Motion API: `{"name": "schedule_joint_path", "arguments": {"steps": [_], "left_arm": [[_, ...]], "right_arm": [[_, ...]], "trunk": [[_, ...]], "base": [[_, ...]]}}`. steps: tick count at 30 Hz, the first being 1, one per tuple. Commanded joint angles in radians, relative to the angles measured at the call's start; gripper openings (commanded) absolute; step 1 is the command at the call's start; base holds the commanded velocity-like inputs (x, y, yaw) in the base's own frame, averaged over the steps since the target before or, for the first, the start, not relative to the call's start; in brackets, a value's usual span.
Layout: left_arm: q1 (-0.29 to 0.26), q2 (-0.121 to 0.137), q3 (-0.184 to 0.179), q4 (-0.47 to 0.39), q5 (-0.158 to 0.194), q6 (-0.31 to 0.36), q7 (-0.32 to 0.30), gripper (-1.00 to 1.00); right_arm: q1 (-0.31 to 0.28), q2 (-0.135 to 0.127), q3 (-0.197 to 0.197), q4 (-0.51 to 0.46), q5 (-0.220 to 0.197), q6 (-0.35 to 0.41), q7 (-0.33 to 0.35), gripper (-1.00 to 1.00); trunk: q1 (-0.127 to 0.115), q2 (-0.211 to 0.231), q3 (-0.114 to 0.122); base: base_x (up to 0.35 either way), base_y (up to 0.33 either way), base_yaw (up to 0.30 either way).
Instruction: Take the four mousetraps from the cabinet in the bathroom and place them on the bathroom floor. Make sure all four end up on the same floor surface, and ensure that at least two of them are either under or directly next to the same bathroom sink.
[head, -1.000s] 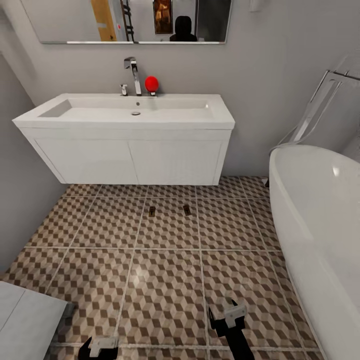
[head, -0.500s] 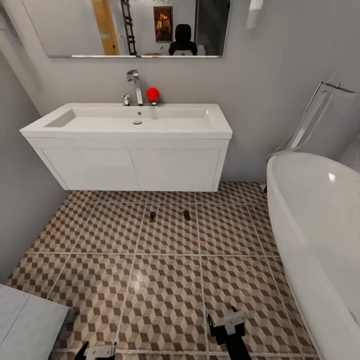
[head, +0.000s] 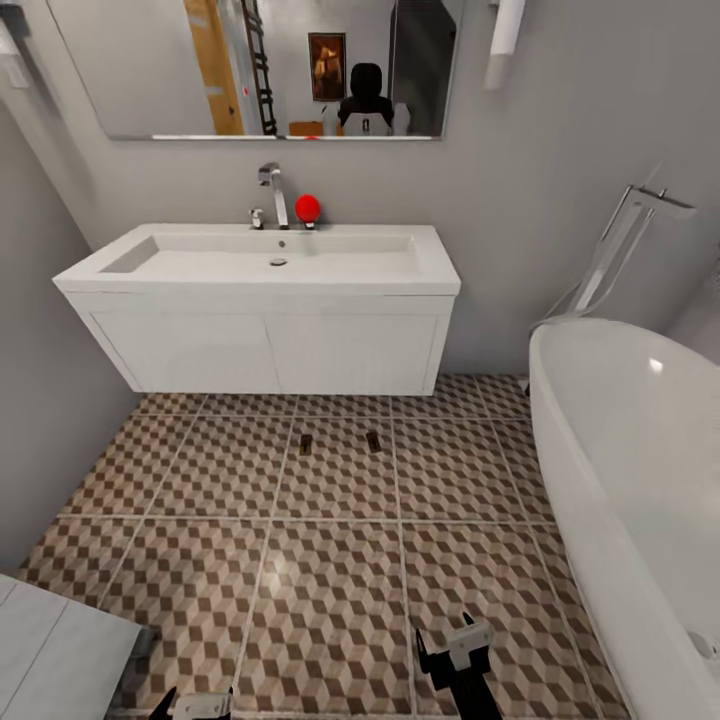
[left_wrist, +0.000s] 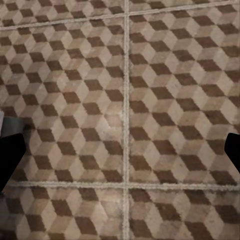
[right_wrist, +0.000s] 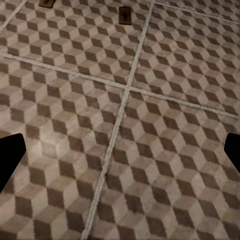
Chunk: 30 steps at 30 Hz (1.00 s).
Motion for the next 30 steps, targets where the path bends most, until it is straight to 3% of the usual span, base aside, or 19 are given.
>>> {"name": "schedule_joint_path", "arguments": {"steps": [1,21,30], "left_arm": [[-0.001,0.000,-0.009,0.004,0.004,-0.005,0.004,1.00],[0.011,0.000,-0.008,0.004,0.004,-0.004,0.004,1.00],[0.011,-0.001,-0.008,0.003,0.004,-0.004,0.004,1.00]], "right_arm": [[-0.001,0.001,0.008,0.001,0.002,-0.001,-0.009,1.00],[0.000,0.003,0.007,0.001,0.001,0.000,-0.008,1.00],[0.000,0.003,0.007,0.001,0.002,0.001,-0.009,1.00]], "trunk": [[-0.004,0.007,0.004],[-0.081,0.147,0.099],[-0.081,0.147,0.107]], "base": [[0.000,0.000,0.000],[0.000,0.000,0.000],[0.000,0.000,0.000]]}}
